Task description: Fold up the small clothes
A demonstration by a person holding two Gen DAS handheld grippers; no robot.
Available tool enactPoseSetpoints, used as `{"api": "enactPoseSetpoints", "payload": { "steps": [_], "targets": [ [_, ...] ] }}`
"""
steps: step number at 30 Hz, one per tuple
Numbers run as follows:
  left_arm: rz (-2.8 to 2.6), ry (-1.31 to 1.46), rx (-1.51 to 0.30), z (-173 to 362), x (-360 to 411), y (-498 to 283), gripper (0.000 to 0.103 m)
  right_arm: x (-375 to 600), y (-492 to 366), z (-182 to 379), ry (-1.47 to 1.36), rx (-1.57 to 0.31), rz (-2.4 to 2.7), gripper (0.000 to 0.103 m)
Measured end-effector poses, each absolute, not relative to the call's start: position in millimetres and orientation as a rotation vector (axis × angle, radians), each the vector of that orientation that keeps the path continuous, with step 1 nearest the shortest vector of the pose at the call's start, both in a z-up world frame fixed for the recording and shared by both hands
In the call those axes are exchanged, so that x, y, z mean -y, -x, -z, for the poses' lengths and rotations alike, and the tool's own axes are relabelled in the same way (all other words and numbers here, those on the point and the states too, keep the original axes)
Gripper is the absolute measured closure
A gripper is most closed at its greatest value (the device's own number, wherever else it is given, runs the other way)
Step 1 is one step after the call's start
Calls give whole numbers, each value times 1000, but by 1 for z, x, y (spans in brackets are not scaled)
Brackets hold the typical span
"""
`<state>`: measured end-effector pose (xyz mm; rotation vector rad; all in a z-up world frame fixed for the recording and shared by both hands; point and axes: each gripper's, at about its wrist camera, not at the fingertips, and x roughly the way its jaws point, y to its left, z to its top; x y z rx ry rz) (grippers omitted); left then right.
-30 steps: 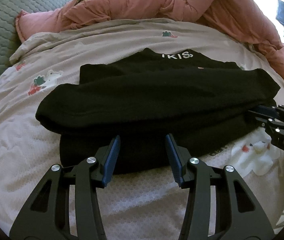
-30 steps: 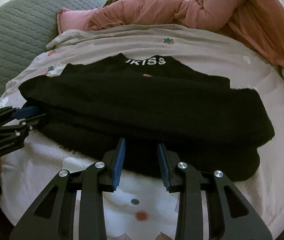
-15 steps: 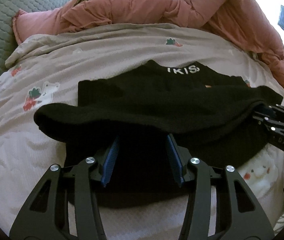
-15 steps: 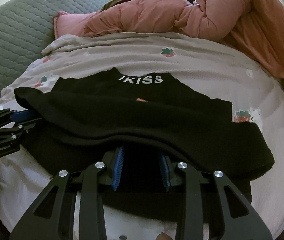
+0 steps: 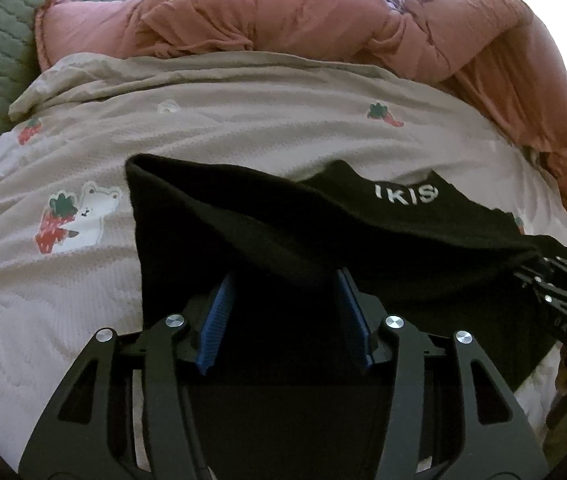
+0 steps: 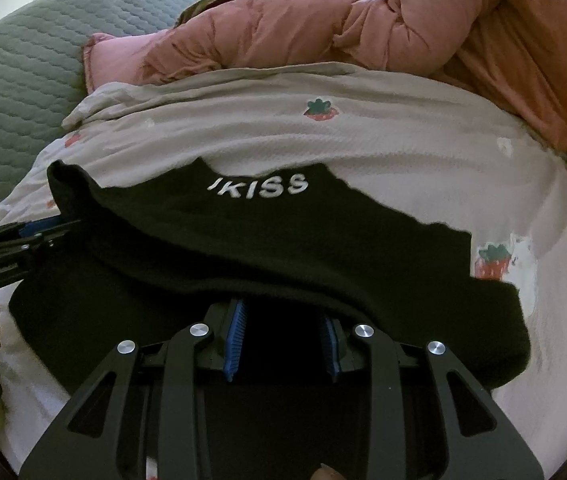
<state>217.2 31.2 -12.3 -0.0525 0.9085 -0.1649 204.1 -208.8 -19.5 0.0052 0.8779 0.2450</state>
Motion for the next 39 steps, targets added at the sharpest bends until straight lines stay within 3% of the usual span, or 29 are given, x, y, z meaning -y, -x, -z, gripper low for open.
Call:
{"api": "enactPoseSetpoints", "payload": {
  "steps": [11, 25, 31, 39],
  "targets": [
    [150, 83, -846, 3, -53, -214, 49, 225, -241, 17, 20, -835, -109, 72],
    [36, 103, -846, 14, -85, -215, 45, 273, -202, 8, -42, -748, 0, 67],
    [31, 93, -854, 20, -85, -216, 44, 297, -213, 16, -52, -799, 53, 60],
    [22, 88, -862, 25, -86, -219, 44, 297, -236, 31, -41, -853, 36, 58]
  ]
}}
